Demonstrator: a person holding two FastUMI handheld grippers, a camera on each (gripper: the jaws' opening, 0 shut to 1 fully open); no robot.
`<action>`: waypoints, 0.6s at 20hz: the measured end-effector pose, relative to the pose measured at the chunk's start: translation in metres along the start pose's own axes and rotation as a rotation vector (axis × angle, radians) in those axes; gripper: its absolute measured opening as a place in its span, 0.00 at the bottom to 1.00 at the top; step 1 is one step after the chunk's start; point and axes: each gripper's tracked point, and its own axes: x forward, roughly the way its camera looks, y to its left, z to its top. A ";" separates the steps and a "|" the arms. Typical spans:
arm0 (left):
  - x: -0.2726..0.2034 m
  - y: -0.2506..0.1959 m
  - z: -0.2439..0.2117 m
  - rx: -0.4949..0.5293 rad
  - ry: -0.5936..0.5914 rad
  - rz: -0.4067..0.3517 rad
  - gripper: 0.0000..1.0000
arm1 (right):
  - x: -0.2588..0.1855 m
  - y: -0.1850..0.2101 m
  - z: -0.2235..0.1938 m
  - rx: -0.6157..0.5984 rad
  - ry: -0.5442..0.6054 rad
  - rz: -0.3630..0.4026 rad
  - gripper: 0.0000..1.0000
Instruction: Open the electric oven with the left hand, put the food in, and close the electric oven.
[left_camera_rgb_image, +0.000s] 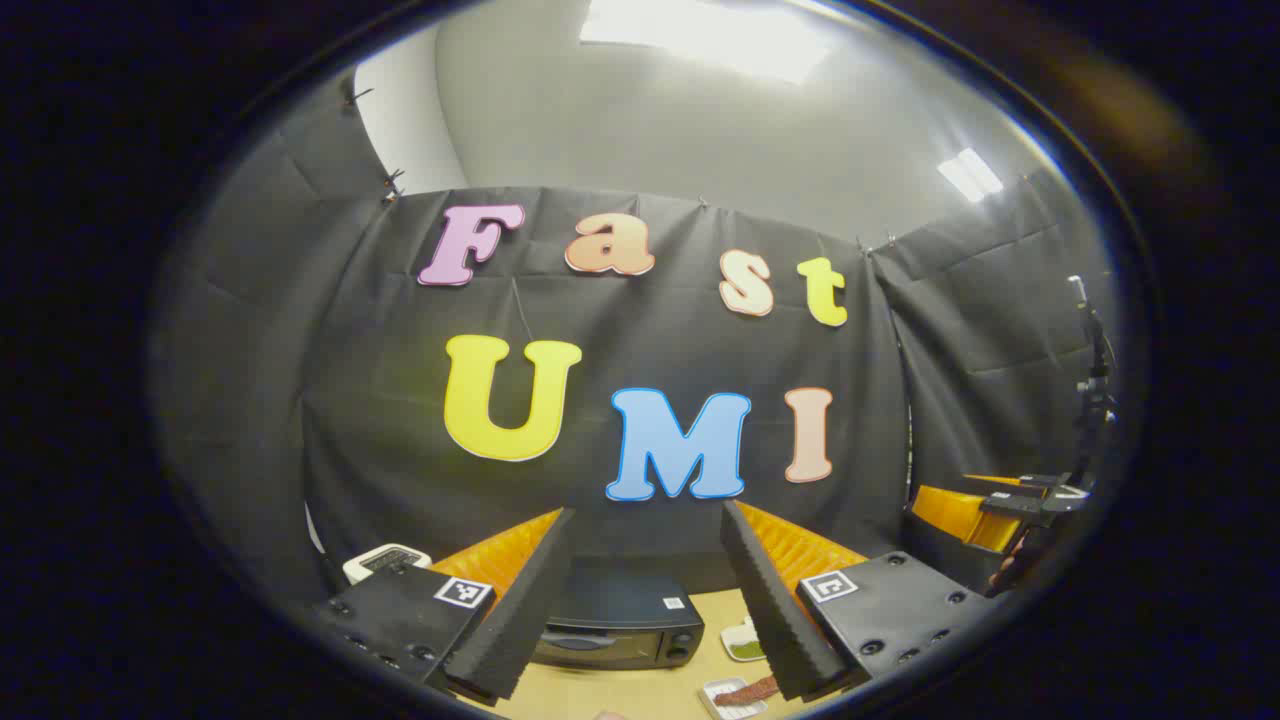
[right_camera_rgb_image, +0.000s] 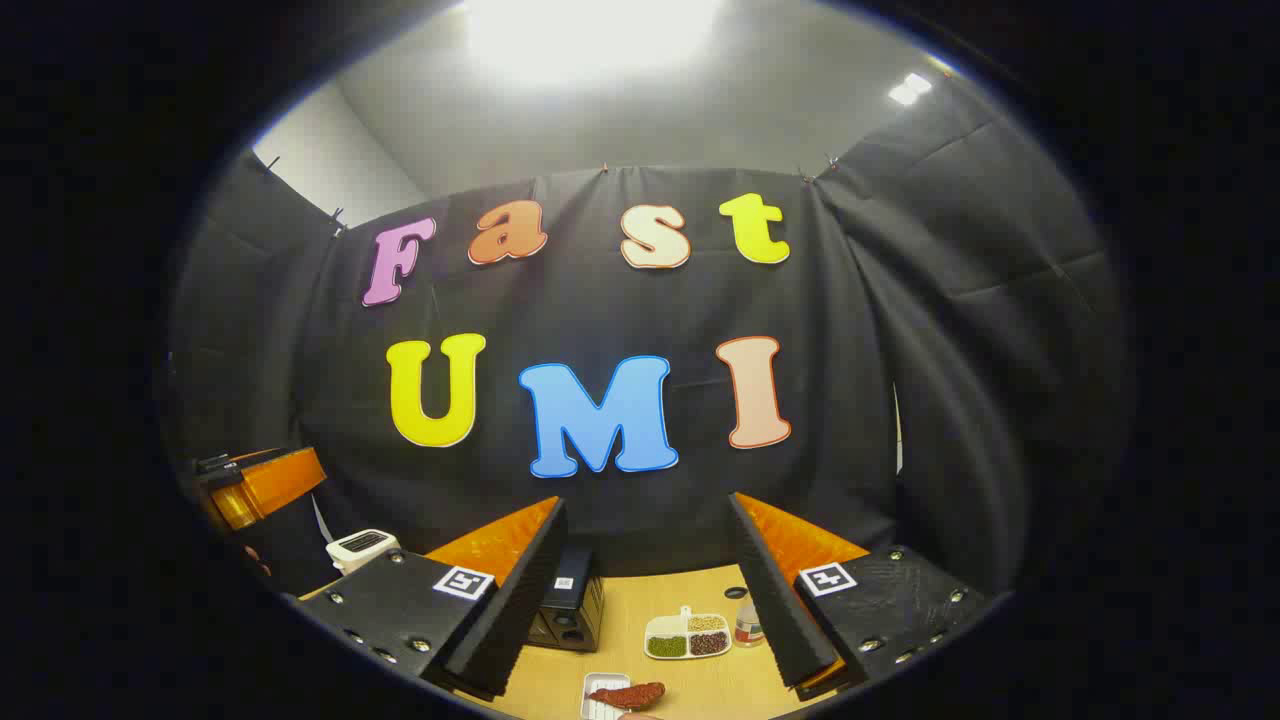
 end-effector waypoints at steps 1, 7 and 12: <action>0.002 0.003 -0.001 0.004 0.000 -0.004 1.00 | 0.000 0.003 -0.001 -0.005 0.001 -0.004 0.95; -0.001 0.014 -0.008 0.000 0.005 -0.033 0.94 | -0.002 0.009 -0.009 -0.007 0.016 -0.035 0.95; 0.008 0.006 -0.007 0.005 0.007 -0.019 1.00 | 0.005 0.009 -0.007 -0.025 0.018 0.004 0.95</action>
